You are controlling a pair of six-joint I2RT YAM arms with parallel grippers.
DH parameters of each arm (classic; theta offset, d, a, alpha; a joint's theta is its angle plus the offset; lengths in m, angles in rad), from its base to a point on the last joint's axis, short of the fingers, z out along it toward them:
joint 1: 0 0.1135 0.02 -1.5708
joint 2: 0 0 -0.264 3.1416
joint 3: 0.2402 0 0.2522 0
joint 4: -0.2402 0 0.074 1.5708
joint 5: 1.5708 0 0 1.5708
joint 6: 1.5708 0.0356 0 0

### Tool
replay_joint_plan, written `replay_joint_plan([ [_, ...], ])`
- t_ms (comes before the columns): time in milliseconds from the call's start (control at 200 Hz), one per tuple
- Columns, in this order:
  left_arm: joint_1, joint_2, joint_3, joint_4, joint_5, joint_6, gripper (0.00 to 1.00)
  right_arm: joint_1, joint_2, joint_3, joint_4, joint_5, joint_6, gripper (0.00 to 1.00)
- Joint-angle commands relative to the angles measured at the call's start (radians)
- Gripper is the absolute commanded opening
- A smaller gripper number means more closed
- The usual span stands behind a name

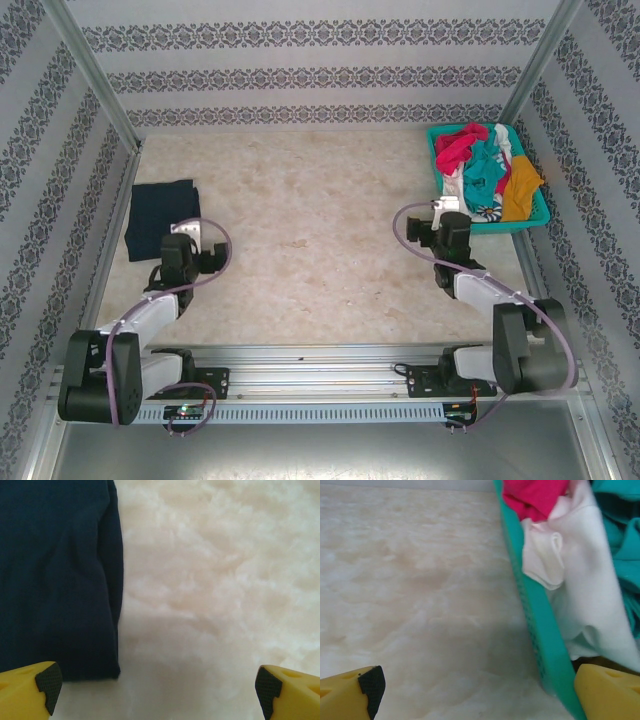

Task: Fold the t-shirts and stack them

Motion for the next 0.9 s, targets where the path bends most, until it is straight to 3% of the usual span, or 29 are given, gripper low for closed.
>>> replay_joint_plan([
  [0, -0.006, 0.060, 0.012, 0.246, 0.021, 0.037, 1.00, -0.031, 0.082, -0.046, 0.224, -0.023, 0.030, 0.98],
  [140, -0.004, 0.192, 0.046, 0.389, 0.034, 0.013, 1.00, -0.048, 0.169, -0.060, 0.348, -0.041, 0.048, 0.98],
  [295, -0.004, 0.264, 0.132, 0.318, 0.035, 0.056, 1.00, -0.054, 0.174, -0.069, 0.357, -0.073, 0.047, 0.98],
  [420, 0.002, 0.320, 0.087, 0.490, -0.005, 0.068, 1.00, -0.054, 0.184, -0.069, 0.366, -0.093, 0.038, 0.98],
  [520, 0.016, 0.422, 0.077, 0.601, 0.023, 0.066, 1.00, -0.054, 0.182, -0.071, 0.368, -0.093, 0.038, 0.98],
  [894, 0.017, 0.420, 0.069, 0.605, 0.023, 0.065, 1.00, -0.051, 0.188, -0.068, 0.369, -0.099, 0.029, 0.98],
])
